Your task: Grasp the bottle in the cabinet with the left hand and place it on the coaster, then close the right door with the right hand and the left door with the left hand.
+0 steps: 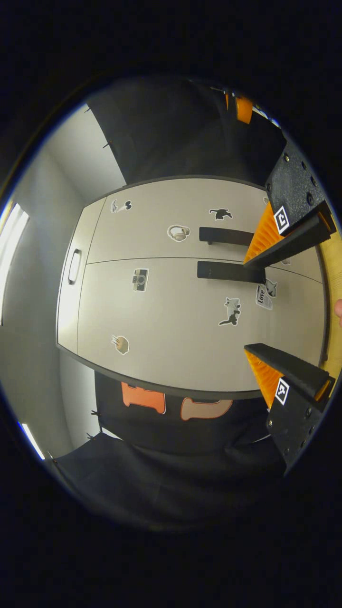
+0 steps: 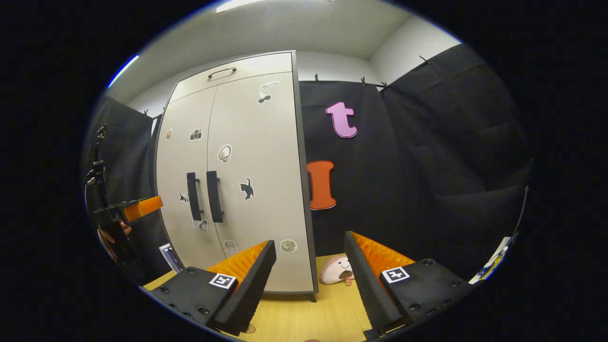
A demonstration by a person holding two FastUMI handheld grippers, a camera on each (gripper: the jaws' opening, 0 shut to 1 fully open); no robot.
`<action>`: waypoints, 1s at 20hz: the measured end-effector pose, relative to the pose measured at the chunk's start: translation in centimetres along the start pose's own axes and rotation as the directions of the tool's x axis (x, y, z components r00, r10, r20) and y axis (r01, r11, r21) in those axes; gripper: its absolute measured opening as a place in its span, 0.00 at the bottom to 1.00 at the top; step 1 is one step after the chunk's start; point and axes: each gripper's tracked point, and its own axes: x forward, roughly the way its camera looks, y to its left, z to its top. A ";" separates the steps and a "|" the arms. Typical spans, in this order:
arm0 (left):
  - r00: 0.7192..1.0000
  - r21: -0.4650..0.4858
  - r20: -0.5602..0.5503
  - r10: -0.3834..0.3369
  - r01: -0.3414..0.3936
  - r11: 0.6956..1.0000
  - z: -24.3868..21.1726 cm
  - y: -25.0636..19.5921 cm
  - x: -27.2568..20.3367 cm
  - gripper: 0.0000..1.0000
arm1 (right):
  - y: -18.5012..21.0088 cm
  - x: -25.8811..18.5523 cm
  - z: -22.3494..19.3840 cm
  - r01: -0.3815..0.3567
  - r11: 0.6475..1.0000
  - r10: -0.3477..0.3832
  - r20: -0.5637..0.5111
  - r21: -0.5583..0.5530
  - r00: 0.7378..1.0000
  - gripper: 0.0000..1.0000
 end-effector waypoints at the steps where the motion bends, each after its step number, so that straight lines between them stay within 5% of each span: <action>1: 1.000 0.006 0.006 0.015 -0.015 1.000 0.3 0.5 -1.1 0.95 | 0.1 0.1 -0.3 -0.006 1.000 0.006 -0.005 0.005 1.000 0.96; 16: 0.981 0.000 -0.016 0.195 -0.195 0.981 -5.2 5.1 -10.8 0.95 | 1.9 -0.5 -0.9 -0.046 0.998 0.049 0.058 -0.041 0.997 0.96; 20: 0.977 -0.068 -0.024 0.214 -0.215 0.974 -6.1 6.0 -11.7 0.95 | 2.1 -0.6 -1.5 -0.053 0.998 0.054 0.045 -0.014 0.998 0.96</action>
